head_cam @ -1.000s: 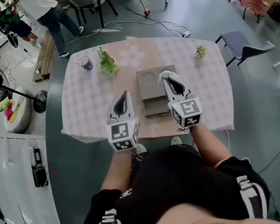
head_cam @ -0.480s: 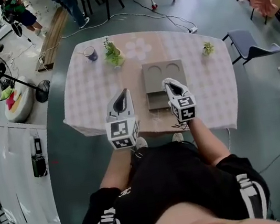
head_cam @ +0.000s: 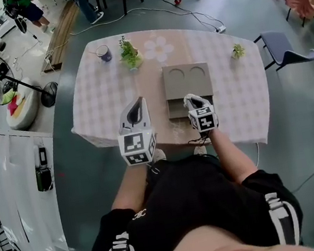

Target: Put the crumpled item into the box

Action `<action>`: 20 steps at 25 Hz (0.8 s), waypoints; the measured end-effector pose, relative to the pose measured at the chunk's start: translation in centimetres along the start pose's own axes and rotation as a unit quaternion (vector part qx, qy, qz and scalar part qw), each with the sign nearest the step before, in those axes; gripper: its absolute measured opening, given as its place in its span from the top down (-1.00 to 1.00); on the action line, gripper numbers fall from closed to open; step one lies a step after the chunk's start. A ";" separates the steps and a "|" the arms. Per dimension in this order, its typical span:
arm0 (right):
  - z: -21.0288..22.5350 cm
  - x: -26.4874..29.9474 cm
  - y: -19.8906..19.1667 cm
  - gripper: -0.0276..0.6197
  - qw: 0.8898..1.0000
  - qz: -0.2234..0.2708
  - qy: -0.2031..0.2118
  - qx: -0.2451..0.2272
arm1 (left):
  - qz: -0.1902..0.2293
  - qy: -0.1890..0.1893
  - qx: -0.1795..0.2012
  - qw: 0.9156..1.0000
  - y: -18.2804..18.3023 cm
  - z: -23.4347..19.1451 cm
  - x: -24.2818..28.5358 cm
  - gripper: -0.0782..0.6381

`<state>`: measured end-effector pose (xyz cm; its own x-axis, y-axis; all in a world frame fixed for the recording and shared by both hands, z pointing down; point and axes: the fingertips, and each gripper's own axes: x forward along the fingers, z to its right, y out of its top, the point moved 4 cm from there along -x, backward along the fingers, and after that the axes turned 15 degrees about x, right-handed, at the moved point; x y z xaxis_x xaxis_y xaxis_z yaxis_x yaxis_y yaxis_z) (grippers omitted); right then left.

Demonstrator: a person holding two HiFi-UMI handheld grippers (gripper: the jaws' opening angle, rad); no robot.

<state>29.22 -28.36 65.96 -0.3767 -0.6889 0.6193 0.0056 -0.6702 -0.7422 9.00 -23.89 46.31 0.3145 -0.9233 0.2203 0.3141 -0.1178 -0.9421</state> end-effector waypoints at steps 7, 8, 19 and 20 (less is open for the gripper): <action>1.1 2.1 -2.8 0.81 0.998 -0.062 -0.019 0.005 | -0.003 0.006 0.002 1.000 0.0 -0.6 -0.2 0.80; 1.1 2.3 -3.1 0.81 0.997 -0.071 -0.018 0.005 | -0.003 0.007 0.003 1.000 0.0 -0.6 -0.2 0.80; 0.7 2.7 -3.3 0.69 0.996 -0.090 -0.003 0.004 | -0.003 0.010 0.004 1.000 -0.1 -1.2 -0.3 0.80; 0.6 2.6 -3.1 0.67 0.996 -0.087 -0.001 0.004 | -0.003 0.009 0.004 1.000 0.0 -1.2 -0.3 0.81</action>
<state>28.83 -28.24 69.99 -0.3700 -0.5631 0.7390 -0.0528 -0.7814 -0.6218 7.79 -24.08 45.95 0.2970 -0.9290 0.2208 0.3230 -0.1198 -0.9388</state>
